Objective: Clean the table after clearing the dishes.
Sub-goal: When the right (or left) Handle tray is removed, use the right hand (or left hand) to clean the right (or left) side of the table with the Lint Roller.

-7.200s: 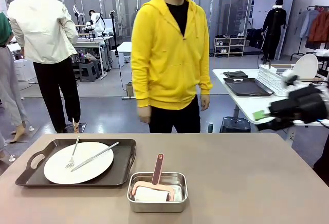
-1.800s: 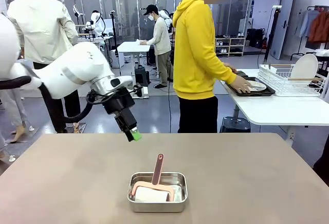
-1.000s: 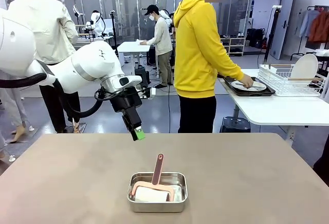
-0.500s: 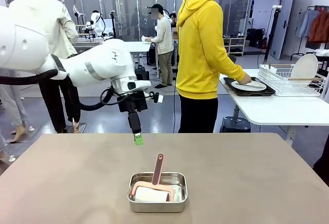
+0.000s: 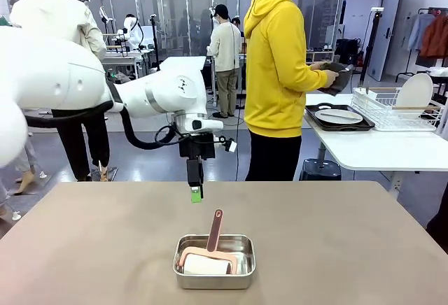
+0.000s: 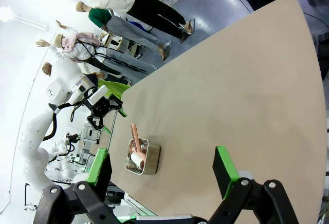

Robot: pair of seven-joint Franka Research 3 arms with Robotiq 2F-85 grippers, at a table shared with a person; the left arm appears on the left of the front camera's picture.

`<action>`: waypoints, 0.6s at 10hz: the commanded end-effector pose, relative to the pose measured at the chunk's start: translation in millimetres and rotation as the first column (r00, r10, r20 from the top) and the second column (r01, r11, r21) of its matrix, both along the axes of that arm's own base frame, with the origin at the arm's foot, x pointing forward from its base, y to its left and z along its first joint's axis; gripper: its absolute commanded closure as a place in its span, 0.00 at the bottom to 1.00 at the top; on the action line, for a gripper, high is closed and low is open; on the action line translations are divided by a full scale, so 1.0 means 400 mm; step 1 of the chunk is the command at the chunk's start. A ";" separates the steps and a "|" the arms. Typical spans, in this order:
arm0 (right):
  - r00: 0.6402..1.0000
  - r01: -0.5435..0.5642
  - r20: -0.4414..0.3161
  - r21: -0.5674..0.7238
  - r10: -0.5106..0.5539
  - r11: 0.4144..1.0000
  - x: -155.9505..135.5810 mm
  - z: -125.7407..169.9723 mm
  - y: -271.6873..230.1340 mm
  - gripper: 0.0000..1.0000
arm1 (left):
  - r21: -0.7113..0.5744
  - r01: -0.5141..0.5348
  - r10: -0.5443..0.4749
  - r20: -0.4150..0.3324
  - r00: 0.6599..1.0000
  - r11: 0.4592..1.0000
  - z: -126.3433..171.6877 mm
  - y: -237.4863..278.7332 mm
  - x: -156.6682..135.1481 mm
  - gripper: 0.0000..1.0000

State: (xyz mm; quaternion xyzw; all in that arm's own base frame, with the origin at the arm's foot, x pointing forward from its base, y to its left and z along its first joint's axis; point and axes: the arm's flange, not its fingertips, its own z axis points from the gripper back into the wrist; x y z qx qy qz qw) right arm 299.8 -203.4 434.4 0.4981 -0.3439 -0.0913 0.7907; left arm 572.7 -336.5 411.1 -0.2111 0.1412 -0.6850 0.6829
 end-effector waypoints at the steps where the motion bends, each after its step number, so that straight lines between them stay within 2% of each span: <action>1: 1.000 -0.014 0.011 -0.007 0.014 1.000 -0.007 0.002 -0.002 0.00 | 0.022 0.070 -0.068 -0.051 0.996 0.997 -0.006 -0.025 0.045 0.00; 6: 1.000 -0.014 0.011 -0.007 0.014 1.000 -0.007 0.002 -0.002 0.00 | 0.033 0.169 -0.163 -0.139 0.977 0.985 -0.107 -0.113 0.017 0.00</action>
